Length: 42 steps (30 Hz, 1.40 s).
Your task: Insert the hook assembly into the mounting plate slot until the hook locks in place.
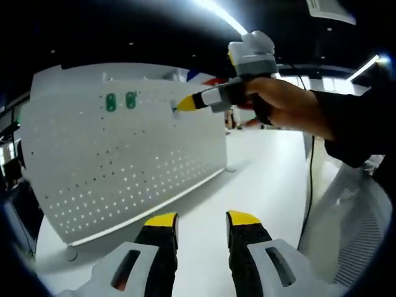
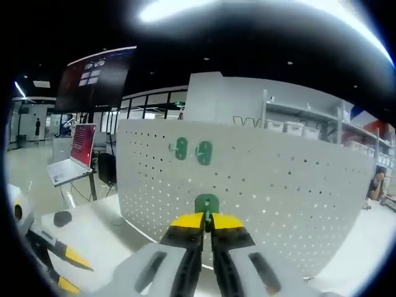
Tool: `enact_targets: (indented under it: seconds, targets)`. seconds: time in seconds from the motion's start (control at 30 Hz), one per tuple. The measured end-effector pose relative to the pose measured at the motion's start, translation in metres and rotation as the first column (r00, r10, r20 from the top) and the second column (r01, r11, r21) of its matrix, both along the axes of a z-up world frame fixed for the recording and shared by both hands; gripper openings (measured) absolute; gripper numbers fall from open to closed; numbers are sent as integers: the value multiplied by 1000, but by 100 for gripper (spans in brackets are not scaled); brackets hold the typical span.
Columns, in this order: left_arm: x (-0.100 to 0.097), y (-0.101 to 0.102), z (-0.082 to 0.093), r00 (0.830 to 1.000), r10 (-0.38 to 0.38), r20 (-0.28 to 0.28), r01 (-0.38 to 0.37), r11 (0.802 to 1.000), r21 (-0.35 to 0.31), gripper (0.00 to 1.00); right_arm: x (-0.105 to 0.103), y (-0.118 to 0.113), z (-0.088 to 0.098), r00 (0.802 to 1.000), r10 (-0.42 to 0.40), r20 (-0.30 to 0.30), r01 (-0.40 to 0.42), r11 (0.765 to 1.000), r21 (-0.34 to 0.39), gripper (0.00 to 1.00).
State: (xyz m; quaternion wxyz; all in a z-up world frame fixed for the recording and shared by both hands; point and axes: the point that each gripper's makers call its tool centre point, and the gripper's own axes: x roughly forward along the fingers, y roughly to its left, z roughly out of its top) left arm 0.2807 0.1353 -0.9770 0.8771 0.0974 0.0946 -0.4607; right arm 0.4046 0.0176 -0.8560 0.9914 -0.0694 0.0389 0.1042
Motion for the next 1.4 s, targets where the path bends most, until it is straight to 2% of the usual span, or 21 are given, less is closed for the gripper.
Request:
enact_targets:
  seconds: [0.2, 0.4, 0.57, 0.87, 1.0, 1.4]
  targets:
    - [2, 2, -3, 1000, 1, -14, -1, 1000, 0, 31, 19, -10, 14, 996, -56, 64, 55, 998, 9, 1]
    - [3, 3, -5, 1000, 0, -25, 0, 1000, -5, 30, 34, -10, 23, 991, -79, 107, 77, 997, 24, 1]
    - [4, 3, -5, 999, -1, -34, 1, 1000, -14, 30, 46, -6, 40, 977, -91, 191, 94, 996, -3, 1]
    - [4, 3, -5, 999, 0, -42, -1, 1000, -24, 29, 62, -3, 46, 968, -104, 230, 109, 994, -11, 1]
    - [5, 3, -5, 999, 1, -44, -2, 1000, -26, 28, 67, -6, 54, 959, -124, 255, 122, 992, 23, 1]
    - [6, 4, -8, 998, 5, -57, -7, 1000, -26, 27, 84, -11, 58, 954, -163, 252, 146, 986, 83, 1]
